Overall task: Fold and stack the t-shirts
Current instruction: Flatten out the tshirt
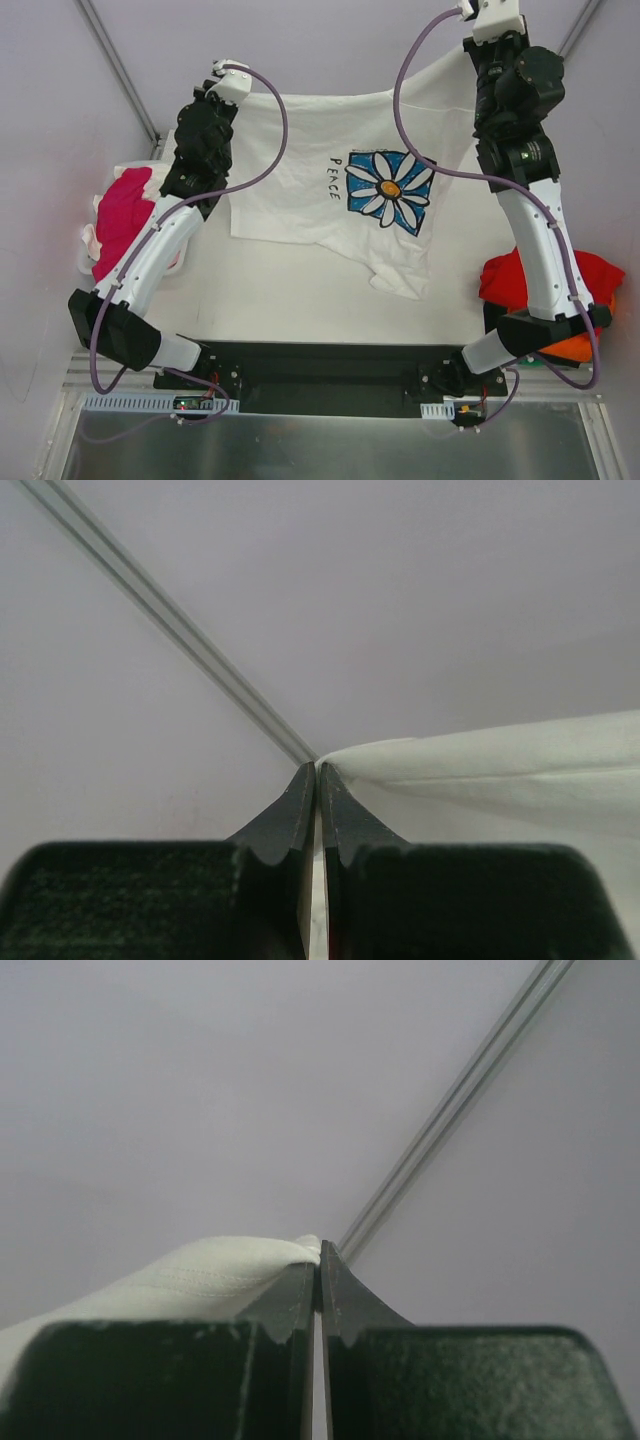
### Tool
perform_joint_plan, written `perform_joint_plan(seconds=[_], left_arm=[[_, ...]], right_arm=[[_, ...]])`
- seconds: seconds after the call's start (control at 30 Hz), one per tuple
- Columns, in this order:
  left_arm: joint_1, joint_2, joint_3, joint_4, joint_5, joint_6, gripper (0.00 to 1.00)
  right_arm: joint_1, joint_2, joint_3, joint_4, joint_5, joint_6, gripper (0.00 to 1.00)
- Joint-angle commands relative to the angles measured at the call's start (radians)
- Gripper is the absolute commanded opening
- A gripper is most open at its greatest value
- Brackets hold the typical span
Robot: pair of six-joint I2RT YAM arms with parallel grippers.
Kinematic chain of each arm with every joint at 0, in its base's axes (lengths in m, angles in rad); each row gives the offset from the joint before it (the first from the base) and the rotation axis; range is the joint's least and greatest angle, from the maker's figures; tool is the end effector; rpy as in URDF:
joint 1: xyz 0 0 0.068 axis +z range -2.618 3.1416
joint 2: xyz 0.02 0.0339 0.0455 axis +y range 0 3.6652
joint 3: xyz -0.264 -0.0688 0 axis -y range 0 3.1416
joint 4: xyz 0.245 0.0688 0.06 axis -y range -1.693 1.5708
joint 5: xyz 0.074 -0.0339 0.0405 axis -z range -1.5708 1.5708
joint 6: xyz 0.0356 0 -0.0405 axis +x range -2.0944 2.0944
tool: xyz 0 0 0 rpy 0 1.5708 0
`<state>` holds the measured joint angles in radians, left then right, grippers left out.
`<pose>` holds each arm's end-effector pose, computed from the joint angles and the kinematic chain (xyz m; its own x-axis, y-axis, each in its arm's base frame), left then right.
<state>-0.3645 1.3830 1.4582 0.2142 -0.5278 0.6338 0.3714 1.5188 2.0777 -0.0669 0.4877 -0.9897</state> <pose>0.2969 -0.0941 0.4810 0.1302 0.4979 -0.8574 -0.2731 0.8493 0.4518 0.2624 0.0843 0.6077 0.1879 -0.7192 -0.6689 0.4032 0.6775 -0.6152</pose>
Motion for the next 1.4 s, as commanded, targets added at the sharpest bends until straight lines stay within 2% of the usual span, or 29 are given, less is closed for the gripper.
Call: perform_joint_plan(seconds=[0.0,0.17,0.5,0.67,0.93,1.17,1.37], left_arm=[[0.013,0.014,-0.044,0.117,0.012,0.0,0.0],[0.019,0.056,-0.119,0.174,0.02,0.004,0.0],[0.032,0.18,-0.167,0.231,0.025,-0.002,0.0],[0.032,0.246,-0.173,0.266,0.017,-0.002,0.0],[0.032,0.335,-0.116,0.277,-0.015,0.017,0.0],[0.035,0.428,-0.023,0.283,-0.061,0.052,0.0],[0.041,0.517,0.097,0.286,-0.129,0.096,0.0]], right_arm=[[-0.04,-0.012,-0.079,0.11,0.008,0.057,0.01],[-0.075,0.007,-0.238,0.11,0.0,0.1,0.01],[-0.132,0.106,-0.404,0.093,-0.04,0.189,0.01],[-0.134,0.164,-0.427,0.09,-0.046,0.197,0.01],[-0.134,0.279,-0.383,0.073,-0.052,0.2,0.01],[-0.134,0.389,-0.269,0.039,-0.041,0.191,0.01],[-0.135,0.487,-0.102,0.0,-0.02,0.178,0.01]])
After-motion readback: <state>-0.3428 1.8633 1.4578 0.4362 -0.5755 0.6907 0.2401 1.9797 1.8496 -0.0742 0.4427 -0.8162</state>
